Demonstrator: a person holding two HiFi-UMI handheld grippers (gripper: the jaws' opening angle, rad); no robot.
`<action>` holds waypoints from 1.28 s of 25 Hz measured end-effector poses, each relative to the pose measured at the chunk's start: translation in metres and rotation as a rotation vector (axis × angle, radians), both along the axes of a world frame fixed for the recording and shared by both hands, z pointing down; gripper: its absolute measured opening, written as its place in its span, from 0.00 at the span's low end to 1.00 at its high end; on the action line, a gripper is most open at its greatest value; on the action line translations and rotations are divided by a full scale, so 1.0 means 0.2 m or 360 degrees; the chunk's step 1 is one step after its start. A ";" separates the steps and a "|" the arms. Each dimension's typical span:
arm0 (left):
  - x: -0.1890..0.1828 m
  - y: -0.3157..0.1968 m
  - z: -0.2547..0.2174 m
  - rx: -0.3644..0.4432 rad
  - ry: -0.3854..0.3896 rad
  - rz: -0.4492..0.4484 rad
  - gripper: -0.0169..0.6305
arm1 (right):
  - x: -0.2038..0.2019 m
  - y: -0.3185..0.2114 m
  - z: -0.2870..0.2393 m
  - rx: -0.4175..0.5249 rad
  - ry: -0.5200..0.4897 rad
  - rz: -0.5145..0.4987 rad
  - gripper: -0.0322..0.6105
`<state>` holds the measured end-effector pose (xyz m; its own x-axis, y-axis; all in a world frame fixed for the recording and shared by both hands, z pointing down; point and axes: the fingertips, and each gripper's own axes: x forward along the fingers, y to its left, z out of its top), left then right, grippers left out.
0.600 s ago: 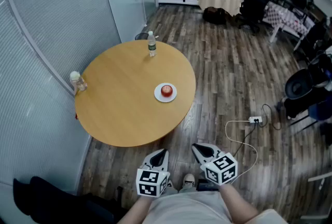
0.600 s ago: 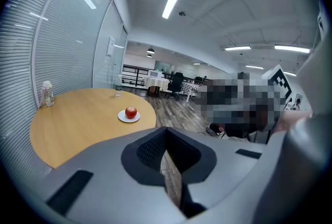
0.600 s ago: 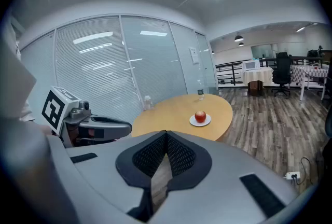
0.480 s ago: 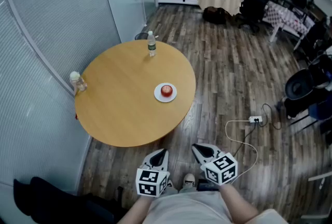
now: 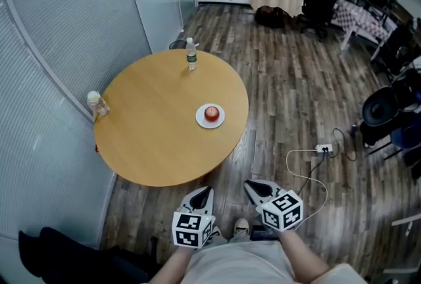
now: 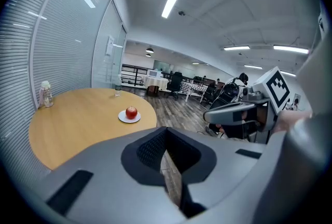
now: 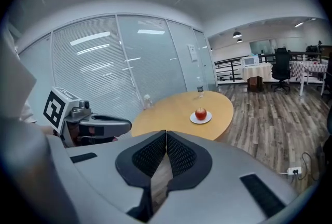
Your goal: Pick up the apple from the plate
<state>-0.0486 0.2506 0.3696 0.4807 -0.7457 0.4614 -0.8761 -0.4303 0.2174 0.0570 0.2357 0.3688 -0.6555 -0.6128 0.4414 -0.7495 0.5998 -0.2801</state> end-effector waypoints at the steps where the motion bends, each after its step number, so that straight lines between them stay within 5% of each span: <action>1: -0.01 -0.01 0.00 0.0001 0.0001 0.0002 0.03 | -0.01 -0.01 0.00 0.0001 0.0005 0.0009 0.10; 20: -0.22 -0.06 -0.01 0.0019 0.0026 0.0046 0.03 | -0.20 -0.06 0.04 0.0004 -0.0052 0.0150 0.10; 32: -0.19 -0.56 0.06 -0.0015 0.0007 -0.0025 0.03 | -0.14 -0.60 0.08 -0.0001 -0.0064 0.0098 0.10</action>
